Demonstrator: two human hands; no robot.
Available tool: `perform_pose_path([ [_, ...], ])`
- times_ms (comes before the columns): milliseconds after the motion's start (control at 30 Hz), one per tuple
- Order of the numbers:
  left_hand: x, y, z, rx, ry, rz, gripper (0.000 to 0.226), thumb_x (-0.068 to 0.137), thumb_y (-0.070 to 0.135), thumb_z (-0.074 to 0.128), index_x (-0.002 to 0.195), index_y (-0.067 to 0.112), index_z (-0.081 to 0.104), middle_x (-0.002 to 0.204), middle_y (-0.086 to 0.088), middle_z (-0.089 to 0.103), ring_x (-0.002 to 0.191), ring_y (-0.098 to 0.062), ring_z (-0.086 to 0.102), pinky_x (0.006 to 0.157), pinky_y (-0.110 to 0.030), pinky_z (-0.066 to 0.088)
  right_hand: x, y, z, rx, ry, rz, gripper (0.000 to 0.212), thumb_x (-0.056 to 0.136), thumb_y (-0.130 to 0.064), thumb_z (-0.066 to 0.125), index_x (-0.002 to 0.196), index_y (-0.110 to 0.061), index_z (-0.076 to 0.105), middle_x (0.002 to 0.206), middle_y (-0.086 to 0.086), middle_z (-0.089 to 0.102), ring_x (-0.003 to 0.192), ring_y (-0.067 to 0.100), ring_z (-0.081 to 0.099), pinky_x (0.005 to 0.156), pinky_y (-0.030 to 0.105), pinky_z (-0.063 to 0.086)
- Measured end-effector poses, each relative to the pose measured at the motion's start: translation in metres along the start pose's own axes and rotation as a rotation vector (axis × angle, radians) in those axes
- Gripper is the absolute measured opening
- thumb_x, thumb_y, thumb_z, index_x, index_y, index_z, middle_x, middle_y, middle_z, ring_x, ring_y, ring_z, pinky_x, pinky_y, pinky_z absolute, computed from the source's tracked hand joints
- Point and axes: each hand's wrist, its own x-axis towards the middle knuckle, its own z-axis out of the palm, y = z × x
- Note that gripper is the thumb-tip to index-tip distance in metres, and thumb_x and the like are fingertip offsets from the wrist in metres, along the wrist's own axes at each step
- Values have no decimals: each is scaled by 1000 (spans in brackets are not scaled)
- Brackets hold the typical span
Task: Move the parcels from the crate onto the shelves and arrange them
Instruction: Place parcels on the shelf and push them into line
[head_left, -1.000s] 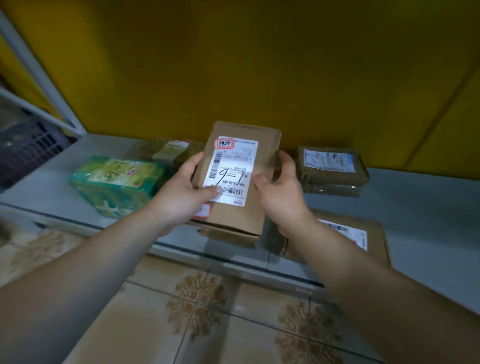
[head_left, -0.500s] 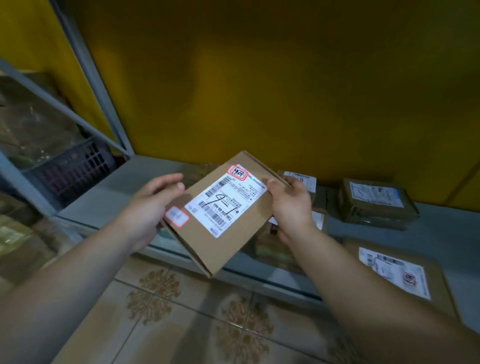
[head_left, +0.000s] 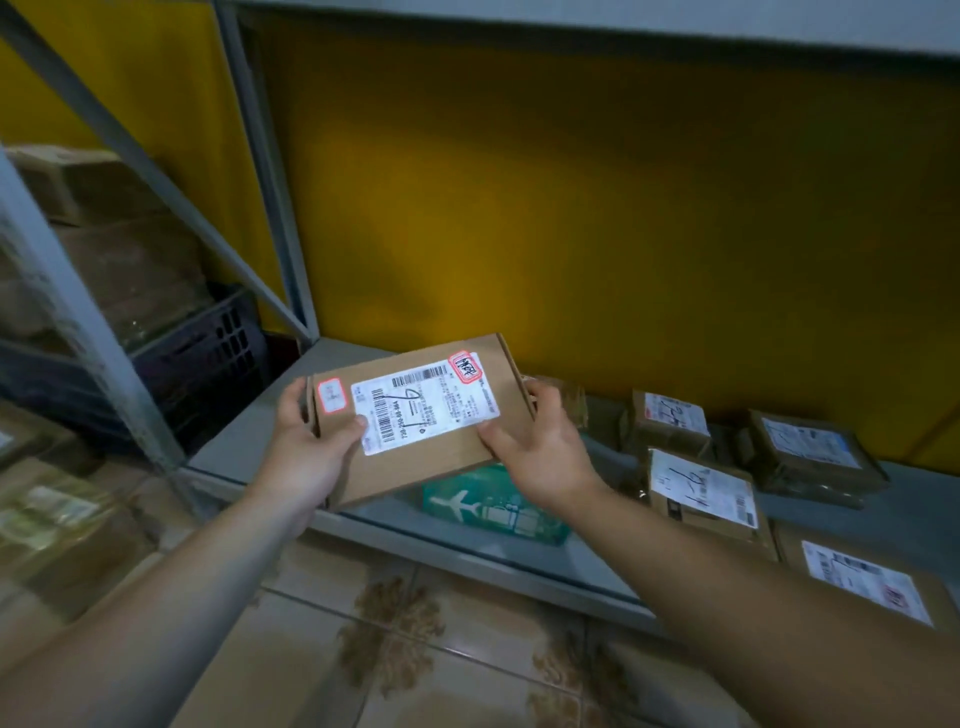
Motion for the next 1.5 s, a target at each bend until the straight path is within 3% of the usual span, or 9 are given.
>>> perform_pose_path([
  [133, 42, -13, -24, -3, 124, 14, 69, 95, 22, 58, 151, 34, 19, 146, -6, 41, 125, -29, 45, 93, -36, 38, 17, -6, 9, -285, -107, -25, 68, 96, -57, 50, 153, -28, 27, 154, -1, 38, 137, 23, 41, 107, 39, 37],
  [267, 84, -41, -32, -75, 273, -47, 71, 96, 24, 57, 152, 35, 15, 149, -3, 38, 129, -29, 44, 104, -42, 40, 43, 22, 16, -569, -227, -71, 69, 97, -59, 47, 154, -25, 28, 155, 3, 36, 140, 24, 34, 110, 39, 34],
  [467, 118, -102, -16, -79, 393, -124, 72, 96, 19, 55, 154, 25, 13, 150, -4, 39, 130, -25, 43, 103, -30, 35, 97, 51, 51, -928, -381, -117, 80, 93, -72, 33, 157, -27, 17, 164, 9, 16, 149, 34, 15, 119, 50, 18],
  [600, 136, -142, -12, -13, 406, -185, 71, 86, 30, 57, 150, 25, 25, 143, -8, 46, 127, -31, 48, 107, -42, 39, 121, 65, 67, -941, -399, -40, 80, 91, -78, 18, 158, -37, 2, 167, 4, -1, 152, 35, 1, 120, 57, 6],
  [700, 148, -158, -8, 56, 412, -206, 65, 93, 23, 56, 151, 23, 25, 144, -7, 44, 128, -29, 45, 106, -35, 35, 120, 71, 68, -952, -380, -61, 81, 90, -79, 17, 157, -37, 1, 167, 4, 5, 151, 33, 9, 119, 57, 10],
  [867, 166, -168, -3, 217, 347, -217, 54, 95, 16, 53, 146, 15, 35, 143, -15, 46, 122, -33, 48, 100, -35, 37, 108, 75, 73, -990, -353, -79, 83, 90, -78, 17, 158, -35, -5, 166, 6, 5, 151, 32, 6, 119, 57, 6],
  [967, 172, -176, -3, 595, 257, -156, 54, 91, 31, 60, 138, 12, 42, 140, -21, 40, 120, -36, 45, 102, -40, 37, 109, 76, 74, -995, -353, -74, 83, 90, -78, 16, 157, -35, -7, 166, 6, 5, 151, 32, 6, 118, 56, 6],
  [1167, 158, -199, 8, 1188, -201, 15, 101, 71, 86, 45, 152, 37, 7, 161, -3, -6, 144, -39, -14, 112, -64, 11, 108, 74, 74, -984, -360, -54, 82, 90, -77, 17, 156, -37, -7, 166, 4, 4, 151, 30, 5, 119, 56, 4],
  [1500, 187, -188, 21, 1351, -210, 69, 62, 98, 55, 33, 153, 38, 8, 160, -13, -1, 144, -46, -6, 115, -60, 12, 108, 75, 72, -944, -366, -63, 82, 89, -77, 17, 156, -37, -8, 165, 5, 8, 150, 30, 7, 120, 57, 6],
])
